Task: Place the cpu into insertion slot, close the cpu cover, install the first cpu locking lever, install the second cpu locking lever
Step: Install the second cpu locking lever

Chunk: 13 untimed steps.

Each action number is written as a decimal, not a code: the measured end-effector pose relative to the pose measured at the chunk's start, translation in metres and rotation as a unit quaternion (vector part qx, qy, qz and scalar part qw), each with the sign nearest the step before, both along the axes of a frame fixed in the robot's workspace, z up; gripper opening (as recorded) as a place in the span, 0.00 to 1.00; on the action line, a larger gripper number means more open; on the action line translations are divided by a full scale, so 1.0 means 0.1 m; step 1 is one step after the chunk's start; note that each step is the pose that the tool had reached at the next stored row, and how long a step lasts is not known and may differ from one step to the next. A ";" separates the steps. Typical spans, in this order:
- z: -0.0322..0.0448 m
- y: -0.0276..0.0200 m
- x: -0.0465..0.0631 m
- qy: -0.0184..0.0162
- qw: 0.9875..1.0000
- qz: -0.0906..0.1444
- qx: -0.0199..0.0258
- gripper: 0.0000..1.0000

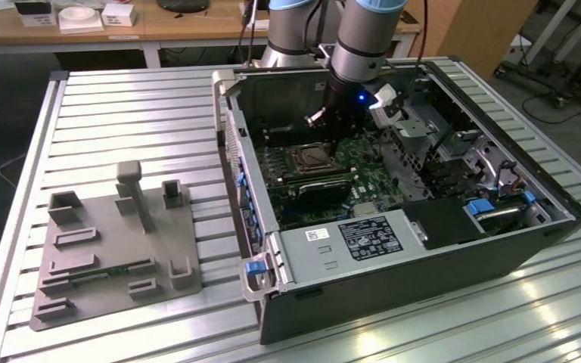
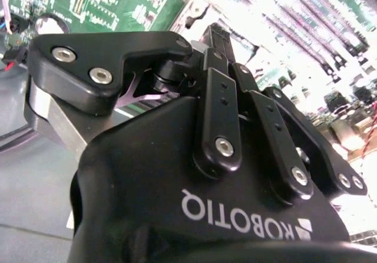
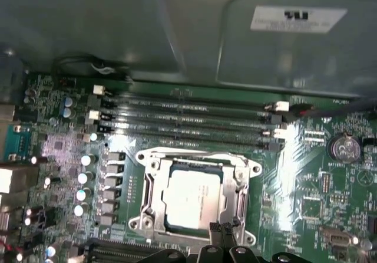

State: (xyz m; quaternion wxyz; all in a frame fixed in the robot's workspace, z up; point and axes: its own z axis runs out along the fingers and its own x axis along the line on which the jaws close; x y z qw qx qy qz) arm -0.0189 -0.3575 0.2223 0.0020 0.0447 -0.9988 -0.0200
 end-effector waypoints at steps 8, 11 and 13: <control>0.004 -0.081 0.00 0.000 1.000 0.000 -0.007 0.10; 0.007 -0.083 0.00 0.000 1.000 0.000 -0.013 0.10; 0.014 -0.085 0.00 0.000 1.000 0.000 -0.015 0.10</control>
